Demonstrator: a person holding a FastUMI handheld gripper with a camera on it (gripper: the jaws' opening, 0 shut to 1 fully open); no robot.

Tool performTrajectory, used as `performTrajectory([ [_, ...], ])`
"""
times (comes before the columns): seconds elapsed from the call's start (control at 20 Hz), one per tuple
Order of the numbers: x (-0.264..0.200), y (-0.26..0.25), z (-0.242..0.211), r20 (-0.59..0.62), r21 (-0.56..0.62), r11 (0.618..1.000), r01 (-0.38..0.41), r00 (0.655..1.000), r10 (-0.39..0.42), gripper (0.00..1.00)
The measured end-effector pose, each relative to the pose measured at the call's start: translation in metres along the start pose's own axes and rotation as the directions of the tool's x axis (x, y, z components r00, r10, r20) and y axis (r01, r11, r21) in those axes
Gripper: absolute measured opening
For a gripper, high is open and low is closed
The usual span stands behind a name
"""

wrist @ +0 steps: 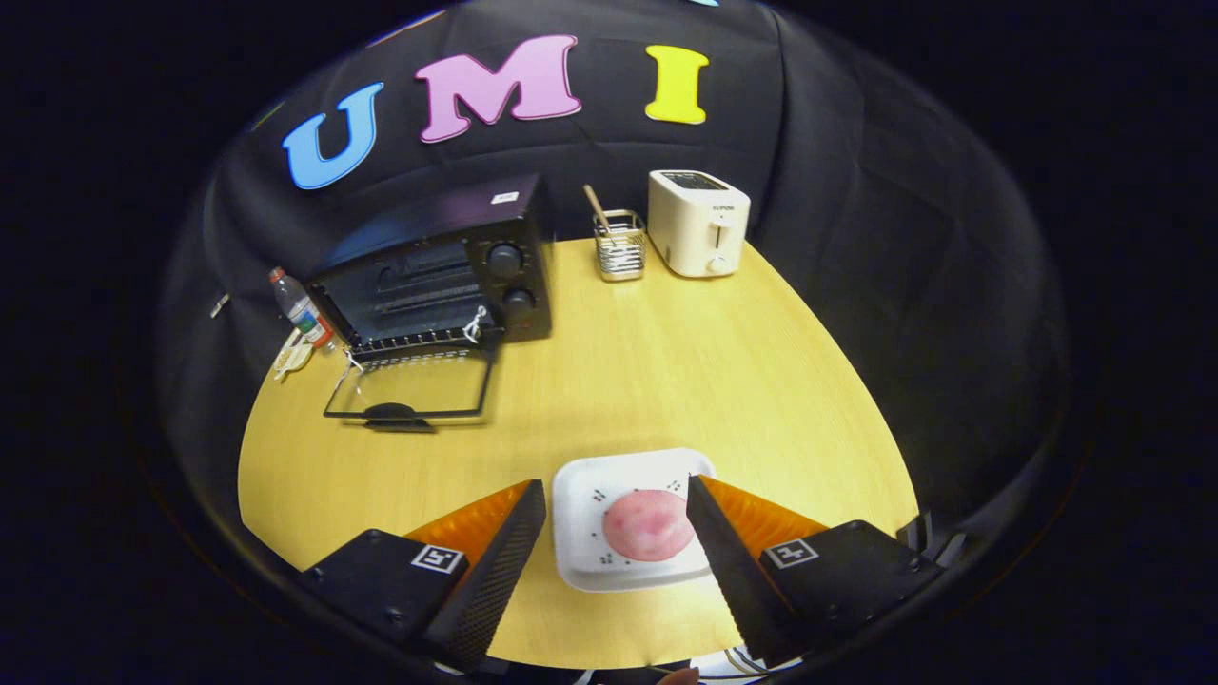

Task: Open the toaster oven, put the food inside, and close the toaster oven door.

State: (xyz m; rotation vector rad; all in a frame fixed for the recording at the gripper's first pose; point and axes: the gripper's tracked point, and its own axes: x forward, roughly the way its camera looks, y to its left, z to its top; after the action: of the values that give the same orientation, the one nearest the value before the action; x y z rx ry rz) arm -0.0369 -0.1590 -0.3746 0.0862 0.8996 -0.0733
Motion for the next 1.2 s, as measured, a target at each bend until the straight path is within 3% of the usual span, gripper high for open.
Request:
performTrajectory([
  [0.55, 0.042, -0.084, -0.027, -0.148, -0.012, 1.0, -0.013, 0.989, 0.011, 0.98],
  [0.9, 0.068, -0.105, -0.04, -0.21, -0.007, 0.999, -0.046, 0.977, 0.044, 0.98],
  [1.2, 0.088, -0.111, -0.058, -0.32, 0.011, 0.995, -0.103, 0.942, 0.101, 0.97],
])
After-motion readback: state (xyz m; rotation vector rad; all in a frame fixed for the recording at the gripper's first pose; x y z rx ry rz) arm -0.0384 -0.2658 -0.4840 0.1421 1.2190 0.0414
